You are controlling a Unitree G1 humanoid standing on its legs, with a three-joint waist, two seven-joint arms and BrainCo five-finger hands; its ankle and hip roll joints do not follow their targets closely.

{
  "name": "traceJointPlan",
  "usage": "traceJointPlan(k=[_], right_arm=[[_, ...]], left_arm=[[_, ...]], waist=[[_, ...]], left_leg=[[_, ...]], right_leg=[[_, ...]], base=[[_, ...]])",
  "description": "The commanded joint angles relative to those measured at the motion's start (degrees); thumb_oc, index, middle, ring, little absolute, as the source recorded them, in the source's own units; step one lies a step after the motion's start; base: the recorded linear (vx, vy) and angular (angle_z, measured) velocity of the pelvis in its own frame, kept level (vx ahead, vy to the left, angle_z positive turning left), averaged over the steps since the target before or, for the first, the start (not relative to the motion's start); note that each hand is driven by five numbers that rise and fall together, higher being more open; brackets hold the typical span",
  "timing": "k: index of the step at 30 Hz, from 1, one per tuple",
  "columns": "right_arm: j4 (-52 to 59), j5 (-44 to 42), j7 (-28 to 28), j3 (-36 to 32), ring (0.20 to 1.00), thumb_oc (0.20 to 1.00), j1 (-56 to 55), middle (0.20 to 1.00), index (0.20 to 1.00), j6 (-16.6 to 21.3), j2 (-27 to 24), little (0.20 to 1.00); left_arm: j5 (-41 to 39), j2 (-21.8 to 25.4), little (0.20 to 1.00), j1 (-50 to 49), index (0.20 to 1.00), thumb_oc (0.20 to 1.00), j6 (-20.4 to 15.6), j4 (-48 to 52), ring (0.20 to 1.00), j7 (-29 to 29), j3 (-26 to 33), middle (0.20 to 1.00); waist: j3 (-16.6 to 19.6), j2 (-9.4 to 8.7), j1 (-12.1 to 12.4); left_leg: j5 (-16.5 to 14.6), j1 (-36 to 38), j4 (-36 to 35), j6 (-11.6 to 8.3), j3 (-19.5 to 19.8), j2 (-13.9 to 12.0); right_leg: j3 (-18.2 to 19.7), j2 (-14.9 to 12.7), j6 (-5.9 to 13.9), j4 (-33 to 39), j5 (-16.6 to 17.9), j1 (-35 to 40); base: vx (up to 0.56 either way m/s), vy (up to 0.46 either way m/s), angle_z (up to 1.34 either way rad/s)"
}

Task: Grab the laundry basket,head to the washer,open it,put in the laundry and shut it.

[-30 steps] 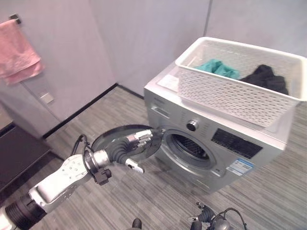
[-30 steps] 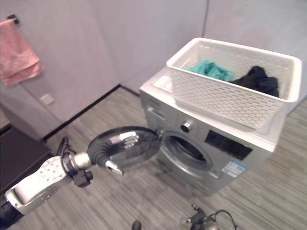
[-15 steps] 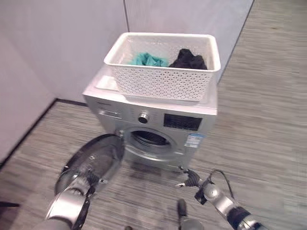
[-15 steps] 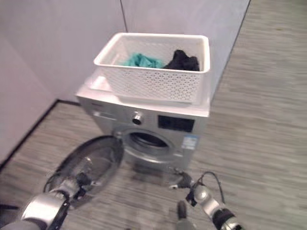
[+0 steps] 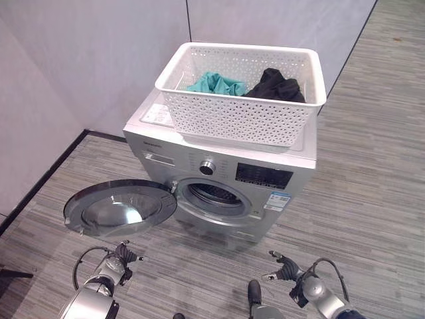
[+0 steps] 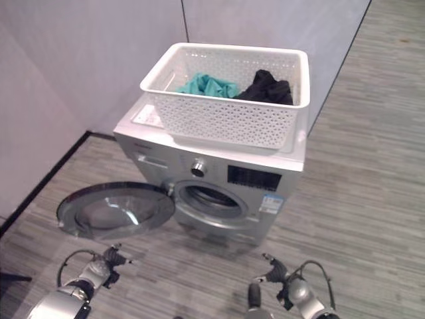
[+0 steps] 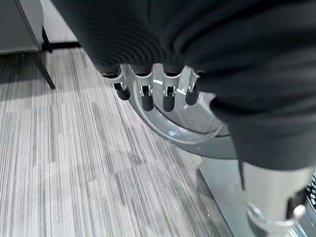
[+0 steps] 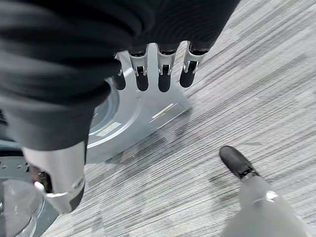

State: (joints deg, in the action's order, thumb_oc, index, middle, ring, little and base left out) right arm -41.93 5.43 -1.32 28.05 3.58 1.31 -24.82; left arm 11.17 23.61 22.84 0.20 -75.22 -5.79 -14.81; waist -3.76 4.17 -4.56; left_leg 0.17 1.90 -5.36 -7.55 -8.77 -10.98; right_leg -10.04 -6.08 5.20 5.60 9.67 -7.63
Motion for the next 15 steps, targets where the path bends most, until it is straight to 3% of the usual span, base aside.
traceJointPlan(k=[1,15], right_arm=[[0.5,1.1,0.9,-0.1,1.0,1.0,1.0,1.0,1.0,1.6,2.6,1.0],[-0.9,0.8,1.8,-0.4,1.0,1.0,-0.1,1.0,1.0,2.4,2.6,1.0]], left_arm=[[-1.7,2.7,1.0,5.2,1.0,1.0,-0.7,-4.4,1.0,-3.5,-0.2,1.0],[-1.7,6.2,1.0,3.4,1.0,1.0,-1.3,-2.1,1.0,-7.8,2.3,1.0]], waist=[[-0.6,-2.98,0.3],[0.1,-3.13,1.6]], left_leg=[[-2.7,1.6,0.4,0.73,0.1,1.6],[-2.3,1.2,0.4,0.5,1.1,1.7]], right_leg=[[0.6,-3.6,3.84,-0.6,-7.3,4.9],[-0.5,-3.8,3.86,-0.6,-7.8,6.0]], base=[[0.0,0.013,0.15],[0.0,0.0,0.06]])
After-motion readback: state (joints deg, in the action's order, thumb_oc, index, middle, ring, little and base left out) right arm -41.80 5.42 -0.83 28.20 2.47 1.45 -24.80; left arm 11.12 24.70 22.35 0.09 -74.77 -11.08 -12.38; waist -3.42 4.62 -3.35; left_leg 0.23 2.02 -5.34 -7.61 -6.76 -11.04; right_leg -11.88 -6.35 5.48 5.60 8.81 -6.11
